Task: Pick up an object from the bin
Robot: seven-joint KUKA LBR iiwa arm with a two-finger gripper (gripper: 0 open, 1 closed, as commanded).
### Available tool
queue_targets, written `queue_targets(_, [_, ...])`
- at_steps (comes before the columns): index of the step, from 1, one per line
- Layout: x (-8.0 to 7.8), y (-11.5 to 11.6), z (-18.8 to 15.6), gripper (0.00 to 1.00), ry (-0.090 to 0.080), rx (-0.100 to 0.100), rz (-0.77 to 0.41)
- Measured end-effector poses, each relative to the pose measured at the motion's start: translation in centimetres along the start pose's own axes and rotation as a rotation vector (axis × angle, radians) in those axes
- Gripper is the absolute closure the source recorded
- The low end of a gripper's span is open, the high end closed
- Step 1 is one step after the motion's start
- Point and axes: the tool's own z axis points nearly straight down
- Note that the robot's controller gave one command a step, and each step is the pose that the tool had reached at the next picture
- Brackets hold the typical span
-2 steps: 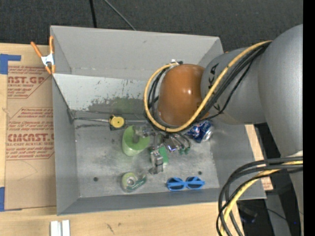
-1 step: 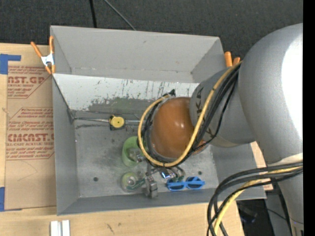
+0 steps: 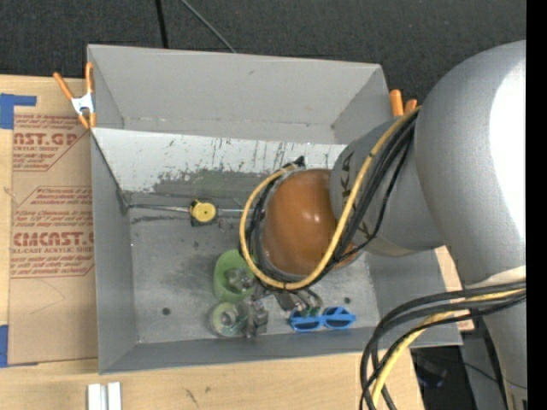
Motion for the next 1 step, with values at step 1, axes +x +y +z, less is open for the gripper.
queue_targets(1, [-2.19, 0.06, -15.47, 1.0, -0.002, 0.001, 0.004])
